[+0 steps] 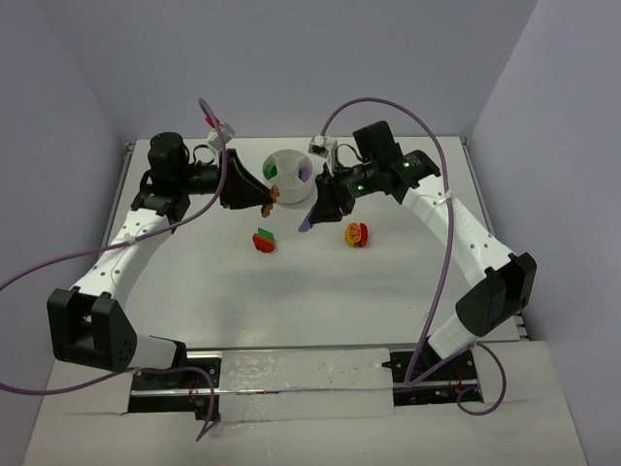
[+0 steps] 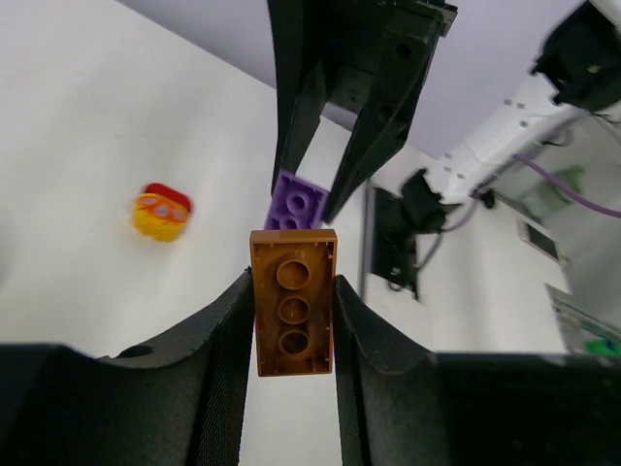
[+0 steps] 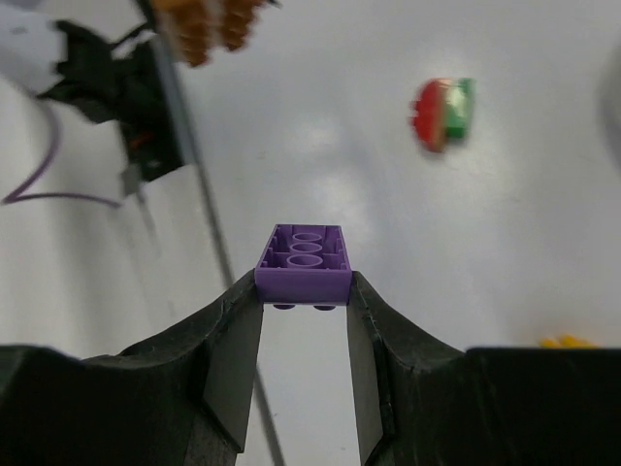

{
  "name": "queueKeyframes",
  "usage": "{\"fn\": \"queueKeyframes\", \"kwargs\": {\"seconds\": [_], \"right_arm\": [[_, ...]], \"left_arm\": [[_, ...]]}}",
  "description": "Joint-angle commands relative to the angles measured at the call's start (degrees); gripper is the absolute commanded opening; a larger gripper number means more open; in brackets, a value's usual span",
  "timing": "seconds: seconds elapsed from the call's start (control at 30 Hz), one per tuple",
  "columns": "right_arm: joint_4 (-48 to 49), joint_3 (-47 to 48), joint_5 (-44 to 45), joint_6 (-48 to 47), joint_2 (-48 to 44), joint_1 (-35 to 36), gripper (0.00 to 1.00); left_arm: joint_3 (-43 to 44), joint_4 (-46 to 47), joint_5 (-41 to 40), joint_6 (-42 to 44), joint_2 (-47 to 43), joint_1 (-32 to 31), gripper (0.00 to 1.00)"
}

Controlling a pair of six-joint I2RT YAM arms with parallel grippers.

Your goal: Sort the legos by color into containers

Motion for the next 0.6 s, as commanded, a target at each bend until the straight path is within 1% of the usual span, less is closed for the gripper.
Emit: {"fn": "queueKeyframes", "kwargs": {"seconds": [0.0,0.13,0.2,0.37,0.57], "right_arm": [[8.7,6.1,19.1,3.3,2.3,-0.5,0.00],[9.4,12.0,26.1,-0.7,6.6,-0.5,0.00],[9.3,14.5,29.2,-2.8,11.1,-0.6,0.00],[12.0,17.9,33.3,-5.5,17.2,-0.8,0.00],[16.7,19.9,35.6,-4.1,22.8,-1.6,0.00]], "left_arm": [[2.6,-6.3,-6.3,8.3,-2.1,2.6,0.00],[2.4,-9.0,-7.3,11.4,-2.3,4.0,0.00],[2.7,-11.0,-7.4,14.4,-2.3,4.3,0.00],[1.9,-8.5,-8.1,15.2,-2.0,4.4,0.00],[1.8,-3.8,-11.2,14.0,-0.8,5.0,0.00]]}}
